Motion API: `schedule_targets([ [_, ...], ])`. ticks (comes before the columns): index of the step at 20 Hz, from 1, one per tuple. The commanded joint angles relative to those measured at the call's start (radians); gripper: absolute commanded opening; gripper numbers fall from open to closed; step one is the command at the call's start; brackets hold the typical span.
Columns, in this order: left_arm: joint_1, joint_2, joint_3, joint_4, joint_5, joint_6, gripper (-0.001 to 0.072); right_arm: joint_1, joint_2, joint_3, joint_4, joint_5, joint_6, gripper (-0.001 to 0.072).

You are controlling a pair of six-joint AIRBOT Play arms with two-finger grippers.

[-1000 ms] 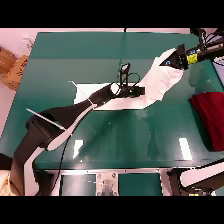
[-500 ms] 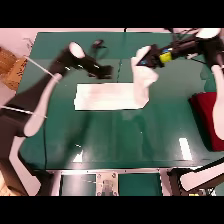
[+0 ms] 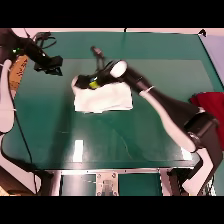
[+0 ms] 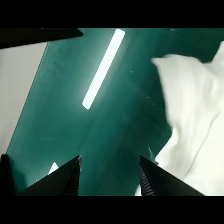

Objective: Fold the shirts.

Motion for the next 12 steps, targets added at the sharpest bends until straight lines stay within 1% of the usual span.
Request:
schedule_targets([
  [1, 0.037, 0.002, 0.003, 0.017, -0.014, 0.035, 0.0021, 0.071, -0.042, -0.004, -0.021, -0.145, 0.005, 0.0422],
  [3, 0.035, 0.002, 0.003, 0.017, -0.009, 0.035, 0.0021, -0.032, -0.007, -0.004, -0.035, -0.013, 0.005, 0.0416],
  [4, 0.036, 0.002, 0.003, 0.017, -0.009, 0.035, 0.0022, -0.096, 0.009, -0.004, -0.035, 0.058, 0.005, 0.0352],
  [5, 0.035, 0.002, 0.003, 0.017, -0.009, 0.035, 0.0022, -0.167, 0.024, -0.004, -0.035, 0.135, 0.005, 0.0332],
  [9, 0.035, 0.002, 0.003, 0.017, -0.009, 0.031, 0.0022, -0.470, 0.047, -0.006, -0.045, 0.463, 0.005, 0.0338],
  [10, 0.035, 0.002, 0.003, 0.017, -0.009, 0.030, 0.0021, -0.525, 0.047, -0.018, -0.055, 0.504, 0.004, 0.0389],
  [12, 0.035, 0.002, 0.000, 0.018, 0.006, 0.021, 0.0022, -0.615, 0.047, -0.070, -0.063, 0.533, 0.005, 0.0507],
])
